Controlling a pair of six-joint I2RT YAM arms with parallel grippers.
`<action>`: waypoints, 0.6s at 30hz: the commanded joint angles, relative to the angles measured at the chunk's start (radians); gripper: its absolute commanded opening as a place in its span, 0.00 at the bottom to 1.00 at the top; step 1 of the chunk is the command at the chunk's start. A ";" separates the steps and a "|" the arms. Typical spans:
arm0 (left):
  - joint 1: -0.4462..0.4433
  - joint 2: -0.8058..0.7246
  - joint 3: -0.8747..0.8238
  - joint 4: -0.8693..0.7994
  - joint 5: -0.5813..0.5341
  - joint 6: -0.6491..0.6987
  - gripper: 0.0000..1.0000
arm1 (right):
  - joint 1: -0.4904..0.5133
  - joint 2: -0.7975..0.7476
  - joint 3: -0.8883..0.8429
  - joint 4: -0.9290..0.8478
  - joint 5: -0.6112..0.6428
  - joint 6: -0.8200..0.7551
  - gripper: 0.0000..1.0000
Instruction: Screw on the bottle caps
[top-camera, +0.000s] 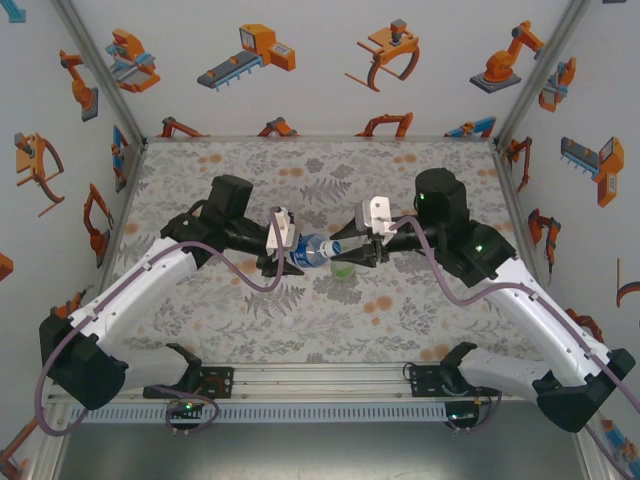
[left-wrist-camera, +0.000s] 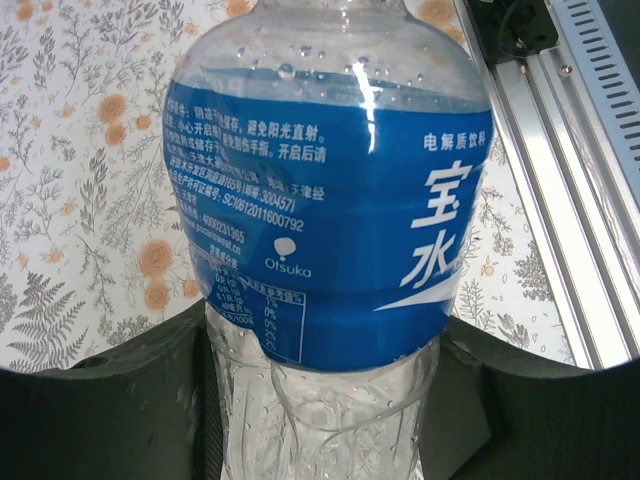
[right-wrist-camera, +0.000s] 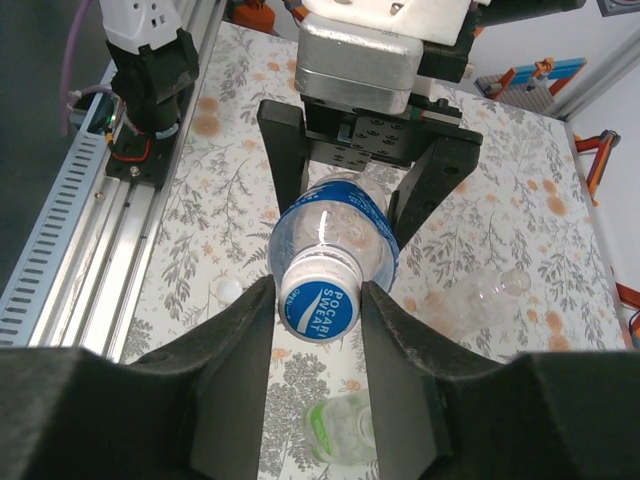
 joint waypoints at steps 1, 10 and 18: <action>-0.003 -0.003 0.033 -0.014 0.038 0.016 0.00 | 0.007 -0.007 -0.014 0.022 0.003 -0.016 0.37; -0.003 -0.005 0.036 -0.014 0.039 0.012 0.00 | 0.016 0.004 -0.017 0.020 0.009 -0.014 0.41; -0.003 0.003 0.044 -0.015 0.008 -0.005 0.00 | 0.017 0.014 -0.028 0.071 0.112 0.169 0.00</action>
